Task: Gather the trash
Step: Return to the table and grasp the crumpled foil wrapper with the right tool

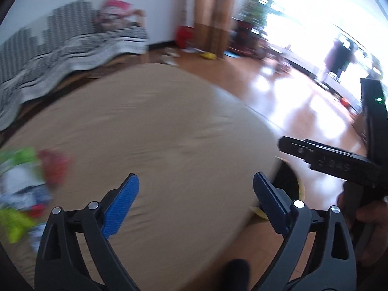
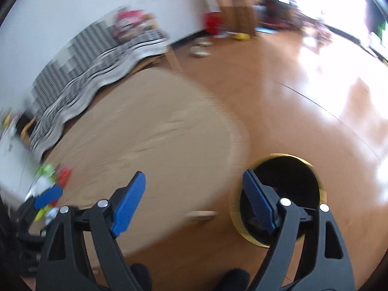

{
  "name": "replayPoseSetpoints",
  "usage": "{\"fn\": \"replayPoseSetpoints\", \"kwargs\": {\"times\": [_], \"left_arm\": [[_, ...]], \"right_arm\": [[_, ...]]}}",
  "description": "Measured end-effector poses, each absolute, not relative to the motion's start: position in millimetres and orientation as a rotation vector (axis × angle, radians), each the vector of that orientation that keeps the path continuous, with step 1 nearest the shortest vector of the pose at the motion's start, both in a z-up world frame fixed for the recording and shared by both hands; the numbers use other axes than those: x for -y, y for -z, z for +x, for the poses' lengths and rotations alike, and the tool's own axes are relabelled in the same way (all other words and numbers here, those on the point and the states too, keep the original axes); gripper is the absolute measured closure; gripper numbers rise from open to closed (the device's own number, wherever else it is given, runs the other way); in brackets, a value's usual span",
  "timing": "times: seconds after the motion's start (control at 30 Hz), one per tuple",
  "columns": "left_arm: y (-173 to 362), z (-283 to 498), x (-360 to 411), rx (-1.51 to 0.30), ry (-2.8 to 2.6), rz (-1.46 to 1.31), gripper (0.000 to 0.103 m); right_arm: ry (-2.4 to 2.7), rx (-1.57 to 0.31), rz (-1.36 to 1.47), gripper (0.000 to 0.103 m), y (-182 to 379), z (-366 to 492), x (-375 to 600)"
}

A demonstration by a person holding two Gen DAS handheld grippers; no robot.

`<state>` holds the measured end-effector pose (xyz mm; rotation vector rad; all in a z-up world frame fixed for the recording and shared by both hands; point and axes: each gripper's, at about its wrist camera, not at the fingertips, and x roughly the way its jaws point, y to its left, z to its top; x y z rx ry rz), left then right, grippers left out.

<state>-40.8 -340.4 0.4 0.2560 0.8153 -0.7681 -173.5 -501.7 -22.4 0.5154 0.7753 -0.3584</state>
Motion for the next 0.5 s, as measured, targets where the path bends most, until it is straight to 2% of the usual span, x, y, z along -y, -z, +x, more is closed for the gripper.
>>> {"fn": "replayPoseSetpoints", "kwargs": {"times": [0.33, 0.5], "left_arm": [[-2, 42, 106, -0.878, 0.335, 0.064, 0.010], [7, 53, 42, -0.897, 0.252, 0.012, 0.010]], "right_arm": [[-0.077, -0.879, 0.289, 0.023, 4, -39, 275], [-0.144, -0.949, 0.186, 0.023, 25, -5, 208]]}}
